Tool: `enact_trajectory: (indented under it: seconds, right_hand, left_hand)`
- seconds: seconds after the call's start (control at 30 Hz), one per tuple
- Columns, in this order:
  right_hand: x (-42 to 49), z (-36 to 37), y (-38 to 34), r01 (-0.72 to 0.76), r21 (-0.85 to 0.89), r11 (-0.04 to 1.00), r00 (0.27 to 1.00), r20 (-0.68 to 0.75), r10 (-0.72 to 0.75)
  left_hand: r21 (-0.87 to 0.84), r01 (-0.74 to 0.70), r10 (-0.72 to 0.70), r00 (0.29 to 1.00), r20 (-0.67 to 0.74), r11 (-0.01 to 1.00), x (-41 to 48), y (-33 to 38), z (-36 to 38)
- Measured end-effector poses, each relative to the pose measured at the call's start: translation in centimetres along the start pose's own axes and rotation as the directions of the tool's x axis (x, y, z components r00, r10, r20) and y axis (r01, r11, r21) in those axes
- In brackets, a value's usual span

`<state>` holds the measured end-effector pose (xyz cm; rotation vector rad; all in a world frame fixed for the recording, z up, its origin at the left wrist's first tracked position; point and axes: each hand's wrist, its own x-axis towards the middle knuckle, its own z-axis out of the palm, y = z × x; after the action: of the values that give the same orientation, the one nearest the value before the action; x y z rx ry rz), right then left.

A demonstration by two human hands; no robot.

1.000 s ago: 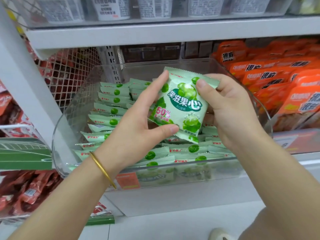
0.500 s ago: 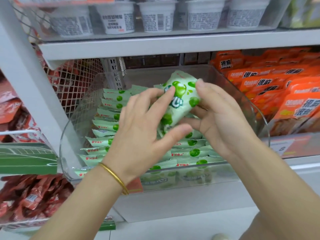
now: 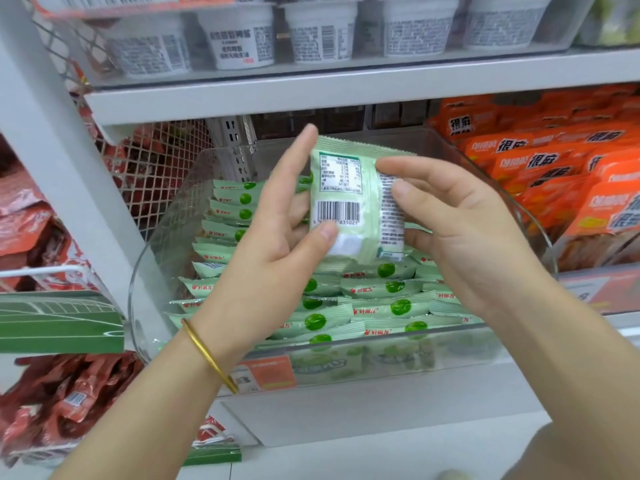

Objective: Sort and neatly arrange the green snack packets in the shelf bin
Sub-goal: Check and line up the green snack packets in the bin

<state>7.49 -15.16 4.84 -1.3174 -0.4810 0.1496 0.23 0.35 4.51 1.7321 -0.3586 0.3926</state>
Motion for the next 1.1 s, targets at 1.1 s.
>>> enact_trajectory:
  seconds: [1.1]
  right_hand:
    - [-0.5,1.1,0.6,-0.121,0.147,0.982,0.989,-0.071,0.132]
  left_hand:
    - [0.846,0.105,0.066,0.985,-0.163,0.523,-0.2,-1.6,-0.9]
